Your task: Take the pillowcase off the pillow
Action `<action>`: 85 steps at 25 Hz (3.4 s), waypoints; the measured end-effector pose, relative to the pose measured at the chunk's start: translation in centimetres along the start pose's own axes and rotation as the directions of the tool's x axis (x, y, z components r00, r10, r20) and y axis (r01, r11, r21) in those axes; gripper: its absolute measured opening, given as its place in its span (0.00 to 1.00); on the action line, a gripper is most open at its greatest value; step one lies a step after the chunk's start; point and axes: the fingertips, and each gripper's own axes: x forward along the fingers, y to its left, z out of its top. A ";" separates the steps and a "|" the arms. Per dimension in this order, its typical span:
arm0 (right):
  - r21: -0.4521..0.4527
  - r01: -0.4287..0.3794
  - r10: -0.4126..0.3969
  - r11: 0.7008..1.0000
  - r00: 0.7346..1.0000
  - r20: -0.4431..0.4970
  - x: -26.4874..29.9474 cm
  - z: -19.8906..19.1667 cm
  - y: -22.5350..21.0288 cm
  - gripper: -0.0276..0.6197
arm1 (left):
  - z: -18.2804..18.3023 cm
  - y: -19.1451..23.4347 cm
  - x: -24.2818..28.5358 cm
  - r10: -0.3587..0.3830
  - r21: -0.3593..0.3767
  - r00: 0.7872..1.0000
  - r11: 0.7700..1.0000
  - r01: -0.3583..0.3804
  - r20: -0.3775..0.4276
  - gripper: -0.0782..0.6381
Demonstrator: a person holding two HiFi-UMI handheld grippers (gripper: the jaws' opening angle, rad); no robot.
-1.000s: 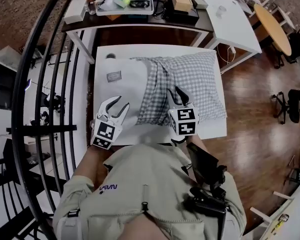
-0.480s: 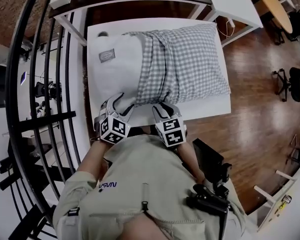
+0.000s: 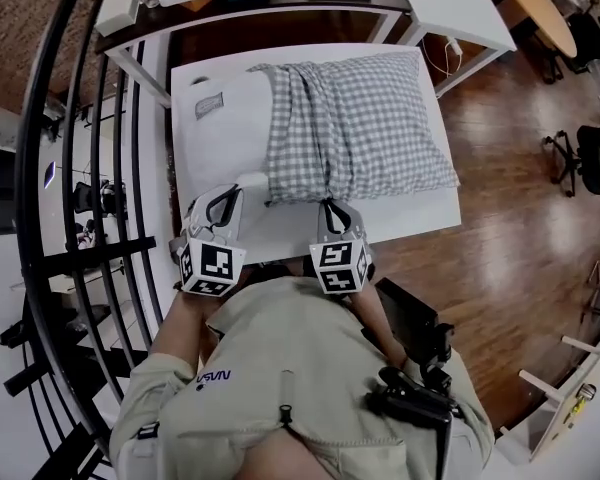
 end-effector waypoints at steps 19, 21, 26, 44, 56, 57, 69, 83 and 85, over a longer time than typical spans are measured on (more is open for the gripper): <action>0.201 0.031 -0.044 0.979 0.997 0.060 -3.0 -0.1 -7.9 0.05 | -2.2 1.6 -2.1 -0.049 -0.216 0.999 0.975 0.053 0.022 0.13; 0.163 -0.118 0.107 0.980 0.992 0.071 -2.5 1.1 -2.9 0.07 | -1.2 -0.8 -1.9 -0.135 -0.179 0.990 0.974 0.139 0.039 0.13; 0.094 -0.328 0.329 0.940 0.944 0.012 -1.5 1.1 5.1 0.27 | -1.2 -3.6 -3.5 -0.129 -0.116 0.991 0.985 0.130 0.019 0.16; -0.049 -0.193 0.187 0.980 0.977 -0.103 0.2 -0.3 3.4 0.07 | -2.5 -4.3 -0.1 -0.083 0.126 0.991 0.987 0.096 -0.107 0.13; -0.111 0.059 -0.069 0.992 0.993 -0.096 -1.0 -0.9 -4.7 0.07 | -0.9 -0.5 -1.7 -0.045 -0.058 0.999 0.997 0.044 -0.014 0.13; -0.096 0.064 -0.074 0.993 0.991 -0.111 -0.7 -1.7 -5.3 0.07 | -1.3 -0.9 -1.5 -0.056 -0.071 0.998 0.996 0.055 -0.021 0.13; 0.048 -0.090 0.098 0.995 0.976 -0.193 1.0 -4.0 -5.1 0.11 | -2.9 -4.4 1.5 -0.192 -0.297 0.981 0.938 0.178 -0.016 0.18; 0.029 -0.217 0.210 0.976 0.965 0.157 -0.3 11.9 -8.6 0.15 | 6.0 5.6 1.3 0.045 -0.280 0.988 0.960 -0.001 0.150 0.31; -0.010 -0.210 0.208 0.978 0.960 0.187 1.3 14.8 -8.8 0.15 | 7.0 8.0 3.3 0.081 -0.274 0.986 0.961 -0.039 0.143 0.33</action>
